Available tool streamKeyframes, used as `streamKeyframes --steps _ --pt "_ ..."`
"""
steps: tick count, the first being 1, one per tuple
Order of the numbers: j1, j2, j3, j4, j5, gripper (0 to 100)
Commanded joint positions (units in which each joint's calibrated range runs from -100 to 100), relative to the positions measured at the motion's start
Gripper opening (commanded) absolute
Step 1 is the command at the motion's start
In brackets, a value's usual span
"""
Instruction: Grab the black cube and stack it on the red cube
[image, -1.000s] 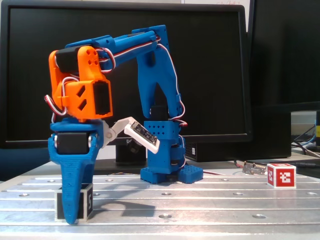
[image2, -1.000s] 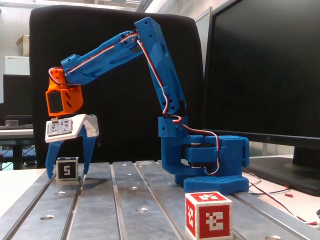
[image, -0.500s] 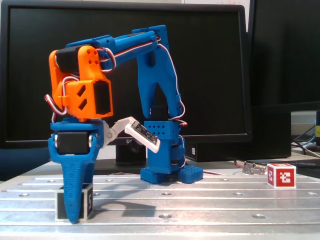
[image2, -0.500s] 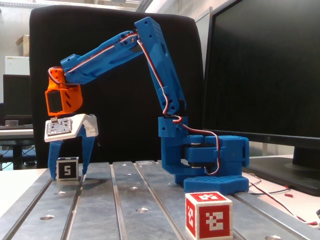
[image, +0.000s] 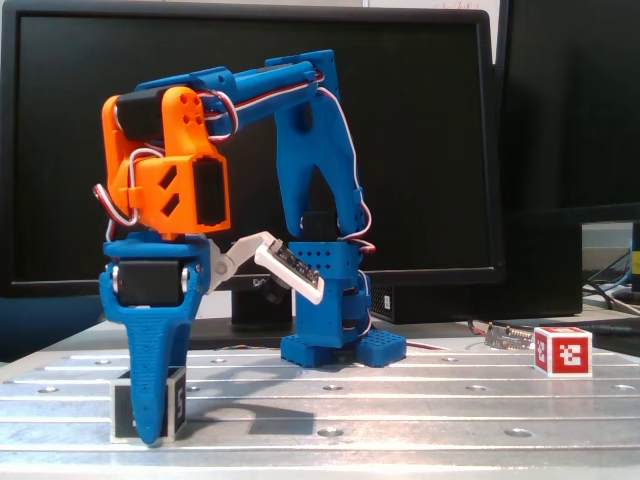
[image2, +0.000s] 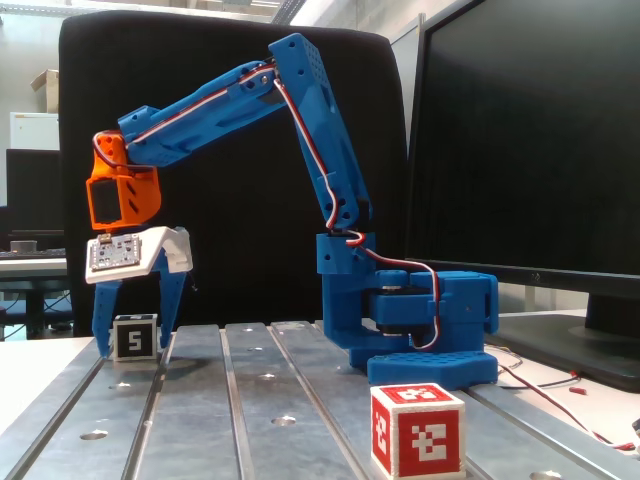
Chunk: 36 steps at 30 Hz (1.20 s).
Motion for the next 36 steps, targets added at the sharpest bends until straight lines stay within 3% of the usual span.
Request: streamKeyframes --steps 1,36 --pt "0.49 -0.36 -1.96 0.05 0.22 23" --pt "0.64 -0.27 -3.04 0.05 1.33 18"
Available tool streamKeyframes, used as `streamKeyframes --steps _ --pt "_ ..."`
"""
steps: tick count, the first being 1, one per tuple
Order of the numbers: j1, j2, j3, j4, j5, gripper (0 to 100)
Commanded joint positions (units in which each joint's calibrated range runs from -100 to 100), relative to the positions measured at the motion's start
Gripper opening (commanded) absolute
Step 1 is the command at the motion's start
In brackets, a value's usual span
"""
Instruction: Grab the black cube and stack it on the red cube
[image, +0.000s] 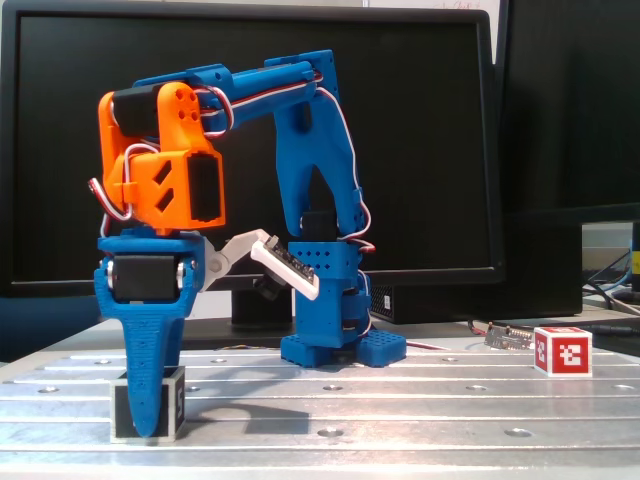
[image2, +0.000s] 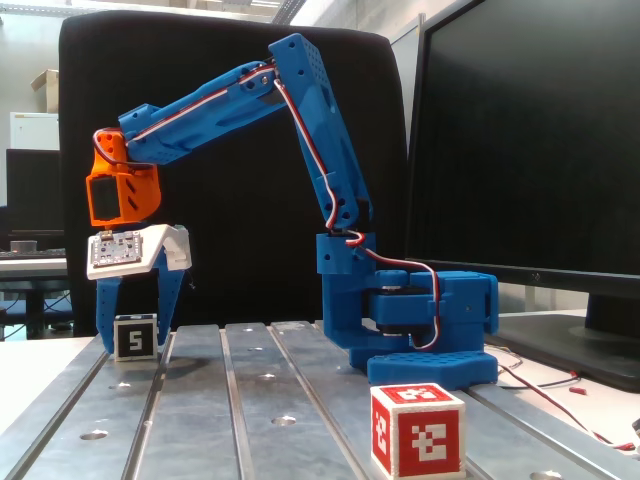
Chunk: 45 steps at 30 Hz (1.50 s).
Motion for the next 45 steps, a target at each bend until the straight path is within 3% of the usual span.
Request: streamKeyframes --steps 1,26,45 --pt "0.19 -0.27 -1.96 0.05 0.23 18" --pt "-0.69 -4.37 -5.67 1.59 0.23 18" --pt "-12.14 -4.62 -15.07 7.31 0.07 18"
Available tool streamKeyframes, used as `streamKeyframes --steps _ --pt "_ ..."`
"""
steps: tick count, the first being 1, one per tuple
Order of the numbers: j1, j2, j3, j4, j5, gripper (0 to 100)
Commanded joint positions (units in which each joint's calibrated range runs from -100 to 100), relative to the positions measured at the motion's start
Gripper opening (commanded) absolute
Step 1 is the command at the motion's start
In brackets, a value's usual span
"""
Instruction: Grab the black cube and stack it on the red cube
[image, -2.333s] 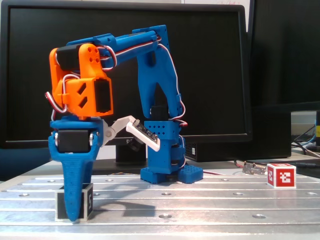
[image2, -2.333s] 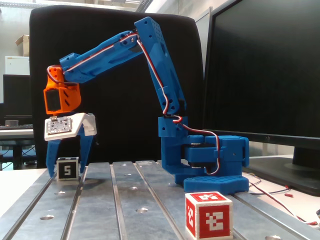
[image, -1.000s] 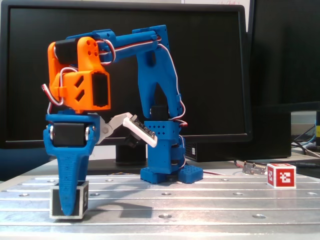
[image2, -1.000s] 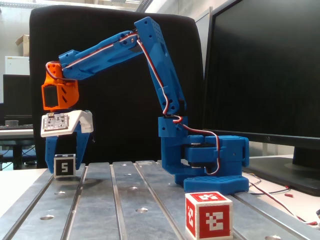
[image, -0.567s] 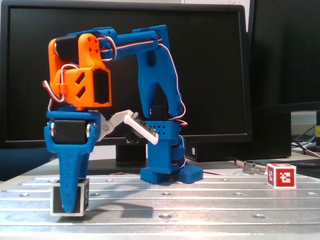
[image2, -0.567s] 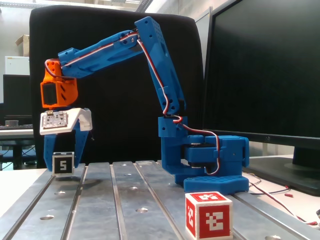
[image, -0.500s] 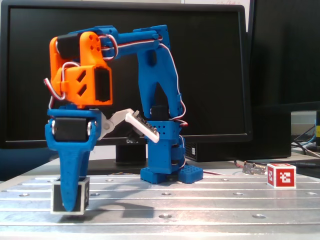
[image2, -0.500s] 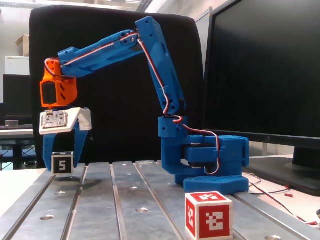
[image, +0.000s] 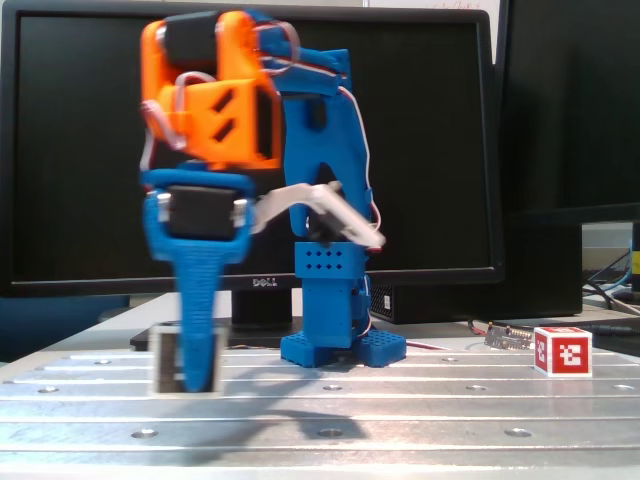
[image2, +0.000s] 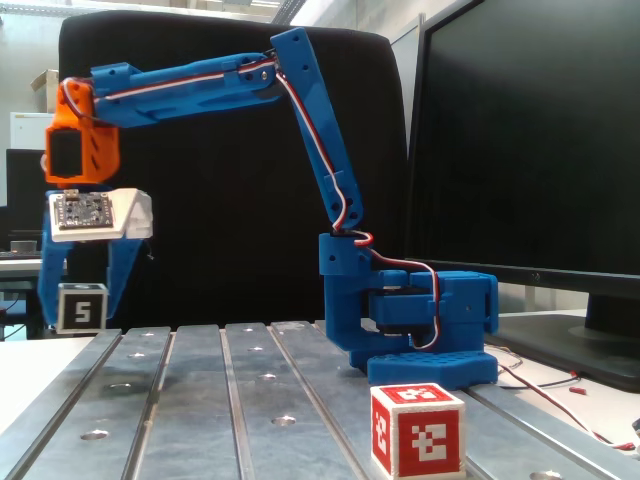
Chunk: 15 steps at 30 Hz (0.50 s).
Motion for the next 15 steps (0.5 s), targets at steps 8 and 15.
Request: streamKeyframes --steps 8,15 --pt "-8.19 -3.94 -2.39 1.89 -0.04 18" --pt "-14.54 -4.27 -6.28 4.80 -8.72 18"
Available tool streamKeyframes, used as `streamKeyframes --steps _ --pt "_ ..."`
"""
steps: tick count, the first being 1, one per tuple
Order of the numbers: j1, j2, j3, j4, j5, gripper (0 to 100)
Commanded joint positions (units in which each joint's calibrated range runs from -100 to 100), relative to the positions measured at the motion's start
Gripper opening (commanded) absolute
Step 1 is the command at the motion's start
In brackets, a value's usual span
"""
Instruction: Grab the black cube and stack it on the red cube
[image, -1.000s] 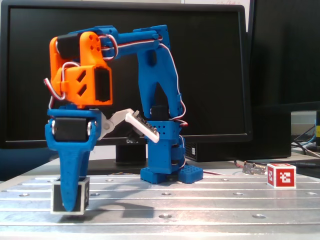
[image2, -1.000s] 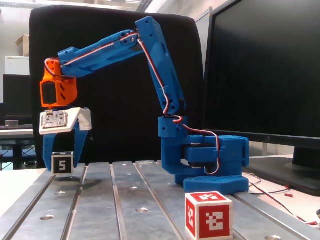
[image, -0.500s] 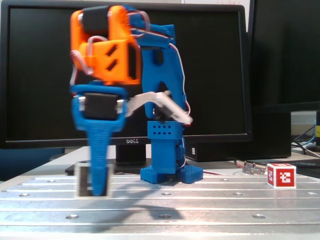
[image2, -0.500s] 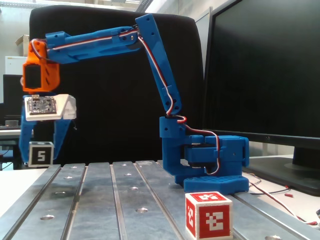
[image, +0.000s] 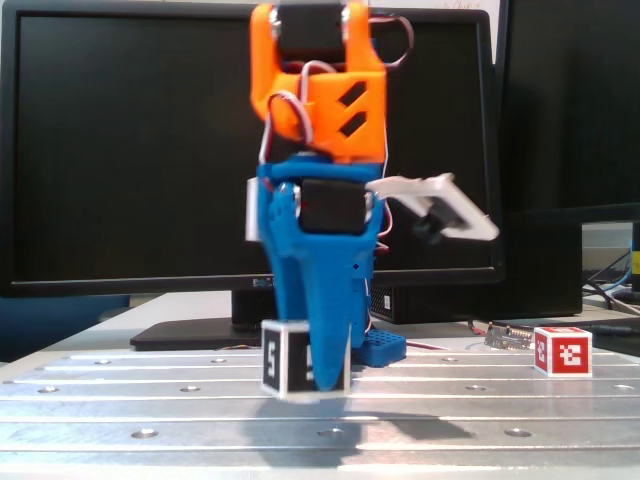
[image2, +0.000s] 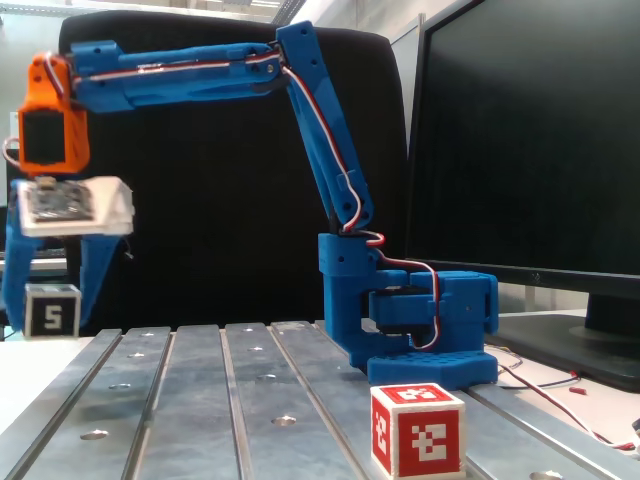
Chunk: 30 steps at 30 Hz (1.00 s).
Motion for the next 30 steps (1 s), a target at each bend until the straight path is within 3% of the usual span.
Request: streamKeyframes --steps 1,16,30 --pt "-4.24 -4.27 -4.74 3.76 -3.84 18" --pt "-21.66 -4.86 -12.70 16.07 -23.99 18" --pt "-37.90 -17.14 3.49 15.99 -37.50 19"
